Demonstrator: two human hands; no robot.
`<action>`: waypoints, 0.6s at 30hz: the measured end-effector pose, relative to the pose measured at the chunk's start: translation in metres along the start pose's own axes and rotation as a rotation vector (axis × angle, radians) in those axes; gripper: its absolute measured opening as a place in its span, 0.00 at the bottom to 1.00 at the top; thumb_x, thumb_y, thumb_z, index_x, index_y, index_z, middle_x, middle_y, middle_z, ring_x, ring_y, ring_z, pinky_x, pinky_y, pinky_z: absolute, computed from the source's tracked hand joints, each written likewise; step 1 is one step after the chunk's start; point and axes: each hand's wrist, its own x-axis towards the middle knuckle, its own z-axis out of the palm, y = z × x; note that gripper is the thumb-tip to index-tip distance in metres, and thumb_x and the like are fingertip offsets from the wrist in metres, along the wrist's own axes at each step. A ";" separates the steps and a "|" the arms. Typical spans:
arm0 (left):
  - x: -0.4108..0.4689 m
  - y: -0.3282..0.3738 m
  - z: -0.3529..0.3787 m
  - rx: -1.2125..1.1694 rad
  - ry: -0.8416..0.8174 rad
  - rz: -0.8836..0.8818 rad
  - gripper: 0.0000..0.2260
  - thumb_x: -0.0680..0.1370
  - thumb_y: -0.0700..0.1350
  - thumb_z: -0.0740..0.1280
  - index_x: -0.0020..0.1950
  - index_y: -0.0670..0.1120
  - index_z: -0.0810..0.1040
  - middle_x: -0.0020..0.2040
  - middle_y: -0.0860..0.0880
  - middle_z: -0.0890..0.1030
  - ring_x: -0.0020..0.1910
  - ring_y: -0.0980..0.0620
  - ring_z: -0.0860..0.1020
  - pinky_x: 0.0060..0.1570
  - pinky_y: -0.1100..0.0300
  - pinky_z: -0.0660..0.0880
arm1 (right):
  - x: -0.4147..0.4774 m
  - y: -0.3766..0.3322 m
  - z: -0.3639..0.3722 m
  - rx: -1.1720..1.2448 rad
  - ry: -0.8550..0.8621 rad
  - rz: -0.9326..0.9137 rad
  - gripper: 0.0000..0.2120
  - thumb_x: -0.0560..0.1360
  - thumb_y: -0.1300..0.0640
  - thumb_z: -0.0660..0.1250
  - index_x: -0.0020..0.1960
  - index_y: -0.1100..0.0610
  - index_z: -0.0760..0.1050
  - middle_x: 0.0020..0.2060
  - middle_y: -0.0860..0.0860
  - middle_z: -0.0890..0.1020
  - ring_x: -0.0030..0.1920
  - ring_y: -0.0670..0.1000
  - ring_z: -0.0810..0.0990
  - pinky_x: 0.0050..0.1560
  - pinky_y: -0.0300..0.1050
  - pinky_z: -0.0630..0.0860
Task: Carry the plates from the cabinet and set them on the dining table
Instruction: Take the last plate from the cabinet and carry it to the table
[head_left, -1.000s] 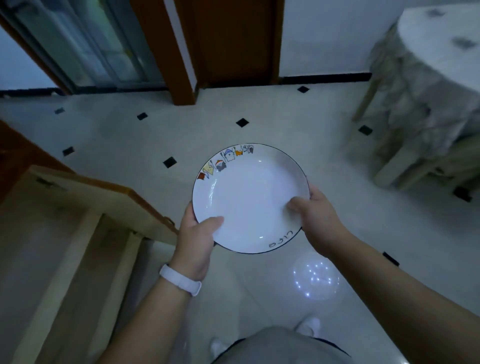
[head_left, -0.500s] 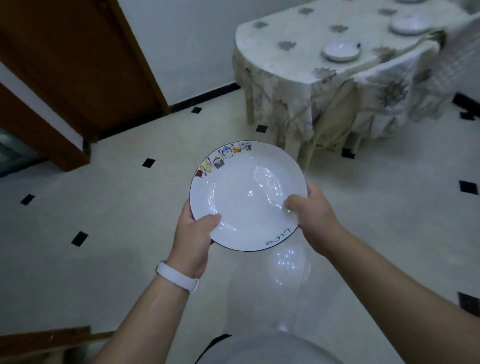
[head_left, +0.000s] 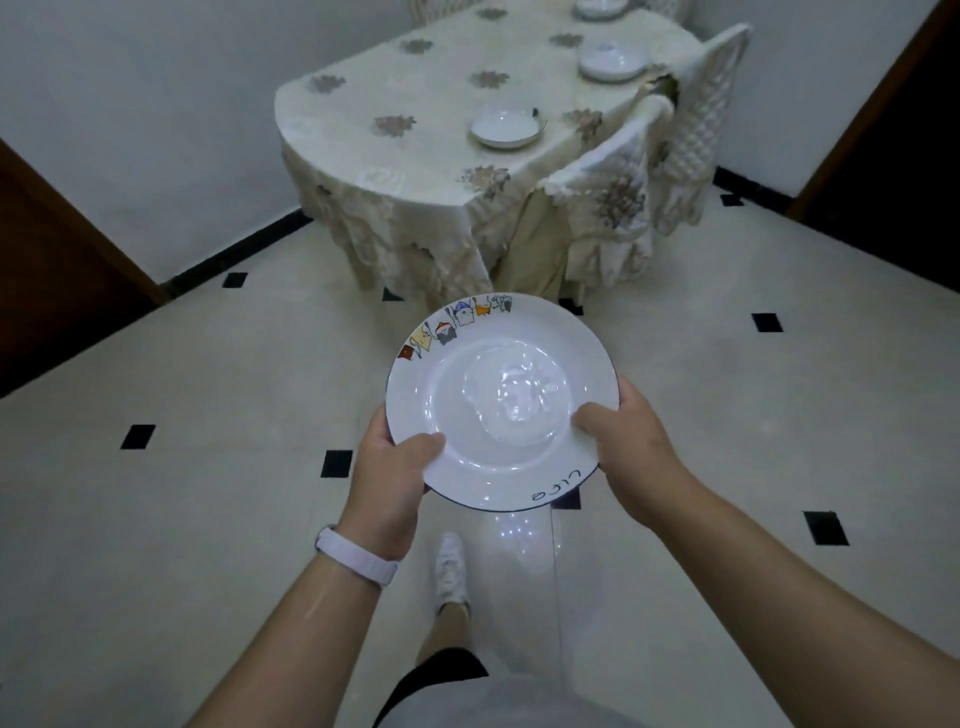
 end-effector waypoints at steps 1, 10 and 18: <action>0.019 0.005 0.000 0.000 -0.014 -0.008 0.25 0.67 0.35 0.65 0.64 0.48 0.75 0.56 0.45 0.83 0.55 0.40 0.81 0.45 0.50 0.80 | 0.014 -0.006 0.005 0.009 0.011 -0.009 0.21 0.67 0.64 0.59 0.55 0.47 0.77 0.42 0.52 0.83 0.37 0.53 0.79 0.36 0.47 0.75; 0.203 0.084 -0.043 0.000 0.014 -0.062 0.18 0.74 0.30 0.63 0.60 0.47 0.76 0.54 0.44 0.83 0.54 0.39 0.81 0.45 0.49 0.80 | 0.170 -0.080 0.113 -0.038 0.067 -0.041 0.18 0.72 0.69 0.59 0.50 0.49 0.78 0.42 0.48 0.85 0.42 0.53 0.81 0.44 0.47 0.77; 0.308 0.153 -0.087 -0.025 0.013 0.001 0.20 0.75 0.28 0.61 0.58 0.49 0.77 0.54 0.47 0.84 0.51 0.46 0.82 0.44 0.54 0.81 | 0.258 -0.132 0.203 -0.028 0.022 -0.078 0.21 0.63 0.62 0.59 0.51 0.49 0.79 0.43 0.48 0.86 0.44 0.53 0.82 0.45 0.49 0.77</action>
